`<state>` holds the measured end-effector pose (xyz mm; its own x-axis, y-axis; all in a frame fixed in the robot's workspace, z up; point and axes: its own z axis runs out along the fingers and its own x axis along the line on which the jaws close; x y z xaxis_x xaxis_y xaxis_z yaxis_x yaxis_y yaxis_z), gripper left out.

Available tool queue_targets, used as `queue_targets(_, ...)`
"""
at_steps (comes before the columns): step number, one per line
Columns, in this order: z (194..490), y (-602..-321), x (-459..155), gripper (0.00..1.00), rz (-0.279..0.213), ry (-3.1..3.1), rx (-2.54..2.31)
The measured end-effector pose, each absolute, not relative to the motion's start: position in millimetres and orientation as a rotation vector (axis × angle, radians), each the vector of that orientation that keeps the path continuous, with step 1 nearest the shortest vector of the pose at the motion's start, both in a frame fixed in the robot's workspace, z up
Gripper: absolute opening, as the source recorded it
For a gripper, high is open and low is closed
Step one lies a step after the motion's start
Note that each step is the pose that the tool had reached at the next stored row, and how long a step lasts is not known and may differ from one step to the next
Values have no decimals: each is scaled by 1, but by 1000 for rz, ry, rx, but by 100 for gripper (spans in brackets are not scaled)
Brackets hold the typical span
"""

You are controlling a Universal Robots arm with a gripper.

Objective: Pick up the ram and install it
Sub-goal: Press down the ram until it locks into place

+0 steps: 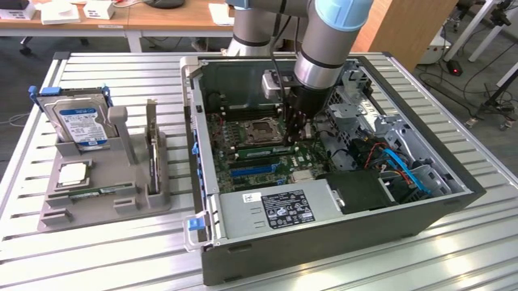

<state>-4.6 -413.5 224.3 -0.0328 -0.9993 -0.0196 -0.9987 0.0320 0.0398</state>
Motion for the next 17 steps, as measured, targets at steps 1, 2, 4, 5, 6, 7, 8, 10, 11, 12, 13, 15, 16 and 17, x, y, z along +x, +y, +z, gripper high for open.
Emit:
queue_targets(1, 224, -414, -5, 9, -66, -2247, 2175)
queue_targets(2, 224, -414, -5, 9, -66, -2247, 2175)
queue_targets(4, 224, -413, -5, 9, -66, -2247, 2175)
queue_targets(5, 224, -413, -5, 9, -66, -2247, 2175)
queue_targets(6, 224, -414, -5, 9, -66, -2247, 2175)
queue_targets(7, 224, -414, -5, 9, -66, -2247, 2175)
queue_targets(8, 224, -414, -5, 9, -67, -2247, 2175)
queue_targets(10, 224, -414, -5, 9, -67, -2247, 2175)
queue_targets(11, 224, -414, -5, 9, -67, -2247, 2175)
queue_targets(12, 224, -414, -5, 9, -67, -2247, 2175)
queue_targets(13, 224, -414, -5, 9, -67, -2247, 2175)
queue_targets(15, 223, -414, -5, 9, -66, -2247, 2175)
queue_targets(16, 223, -414, -5, 9, -66, -2247, 2175)
queue_targets(17, 223, -414, -5, 9, -66, -2247, 2175)
